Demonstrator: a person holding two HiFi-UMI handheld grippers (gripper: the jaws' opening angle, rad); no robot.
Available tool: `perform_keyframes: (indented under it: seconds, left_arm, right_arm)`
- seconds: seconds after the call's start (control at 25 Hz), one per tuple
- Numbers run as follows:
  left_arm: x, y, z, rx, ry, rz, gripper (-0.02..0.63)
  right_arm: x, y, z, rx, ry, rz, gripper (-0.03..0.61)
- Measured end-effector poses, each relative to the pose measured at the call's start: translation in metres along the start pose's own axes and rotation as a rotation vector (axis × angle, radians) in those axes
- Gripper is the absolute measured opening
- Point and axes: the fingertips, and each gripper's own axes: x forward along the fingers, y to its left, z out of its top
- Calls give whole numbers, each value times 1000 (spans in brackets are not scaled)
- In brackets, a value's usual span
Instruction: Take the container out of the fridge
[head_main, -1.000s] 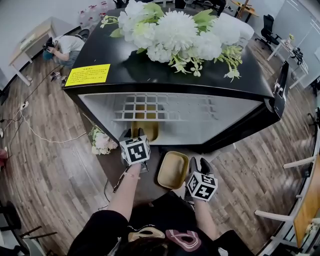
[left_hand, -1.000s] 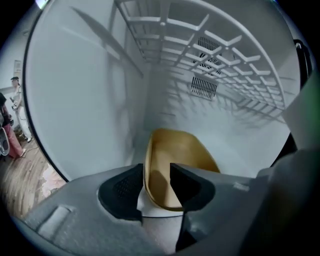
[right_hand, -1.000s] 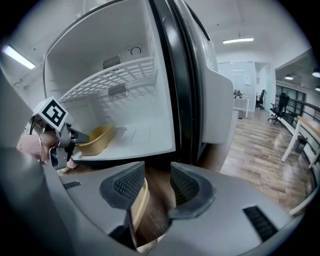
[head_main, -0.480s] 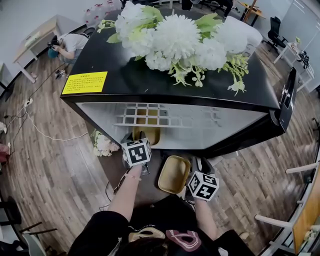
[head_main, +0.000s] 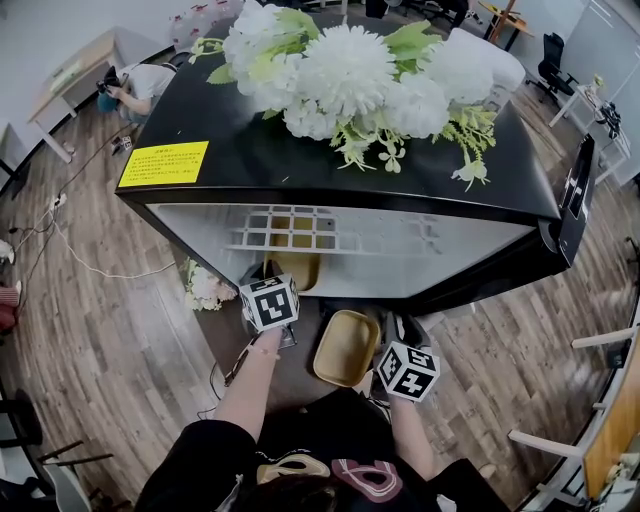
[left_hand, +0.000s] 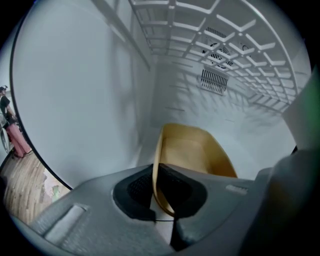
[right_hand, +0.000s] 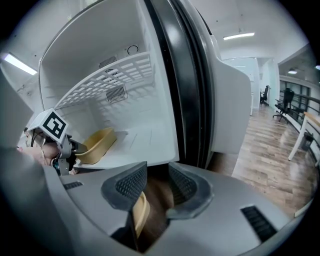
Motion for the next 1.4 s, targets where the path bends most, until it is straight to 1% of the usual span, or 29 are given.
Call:
perform_keyframes:
  seconds: [0.12, 0.28, 0.48, 0.68, 1.04, 1.2, 1.4]
  left_arm:
    - [-2, 0, 0, -6, -2, -5, 20]
    - [-8, 0, 6, -9, -34, -10, 17]
    - [-19, -2, 3, -14, -47, -48, 15]
    - [-38, -2, 4, 35, -88, -104, 15]
    - [-80, 12, 7, 48, -157, -163, 14]
    - [-97, 15, 2, 61, -169, -187, 14]
    - [-115, 16, -16, 22, -153, -225, 14]
  right_arm:
    - [-1, -1, -3, 1, 8, 2, 133]
    - [-5, 4, 1, -12, -9, 14, 126]
    - [-9, 9, 6, -22, -35, 24, 118]
    - [-19, 18, 2, -53, -44, 21, 118]
    - [-42, 38, -7, -51, -61, 19, 117]
    - [-55, 46, -14, -52, -69, 11, 112]
    - [-73, 55, -24, -79, -72, -8, 109]
